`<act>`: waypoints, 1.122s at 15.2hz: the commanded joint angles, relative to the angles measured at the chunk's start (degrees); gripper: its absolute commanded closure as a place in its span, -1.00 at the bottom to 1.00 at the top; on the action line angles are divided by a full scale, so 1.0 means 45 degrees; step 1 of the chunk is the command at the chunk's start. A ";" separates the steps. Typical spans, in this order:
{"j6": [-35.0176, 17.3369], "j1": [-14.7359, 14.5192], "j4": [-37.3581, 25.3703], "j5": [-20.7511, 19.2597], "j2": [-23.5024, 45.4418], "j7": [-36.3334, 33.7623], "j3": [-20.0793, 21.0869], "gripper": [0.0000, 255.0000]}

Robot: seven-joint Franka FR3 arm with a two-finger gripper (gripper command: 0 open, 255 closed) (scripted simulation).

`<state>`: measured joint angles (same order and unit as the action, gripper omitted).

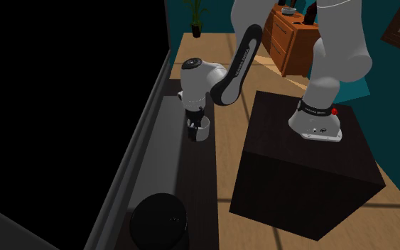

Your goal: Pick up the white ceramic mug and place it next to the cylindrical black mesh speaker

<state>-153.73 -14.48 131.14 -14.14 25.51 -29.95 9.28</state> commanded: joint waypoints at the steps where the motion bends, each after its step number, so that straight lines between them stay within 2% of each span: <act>1: -0.0045 -0.0018 -0.0020 -0.0024 0.0058 -0.0022 -0.0020 -1.00; 6: -0.0044 -0.0018 -0.0019 -0.0023 0.0057 -0.0022 -0.0019 -1.00; 7: -0.0044 -0.0018 -0.0019 -0.0023 0.0057 -0.0022 -0.0019 1.00; 17: 0.0085 0.0026 0.0021 0.0044 -0.0114 0.0032 0.0039 1.00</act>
<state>-153.61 -14.45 131.14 -14.07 25.35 -29.91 9.33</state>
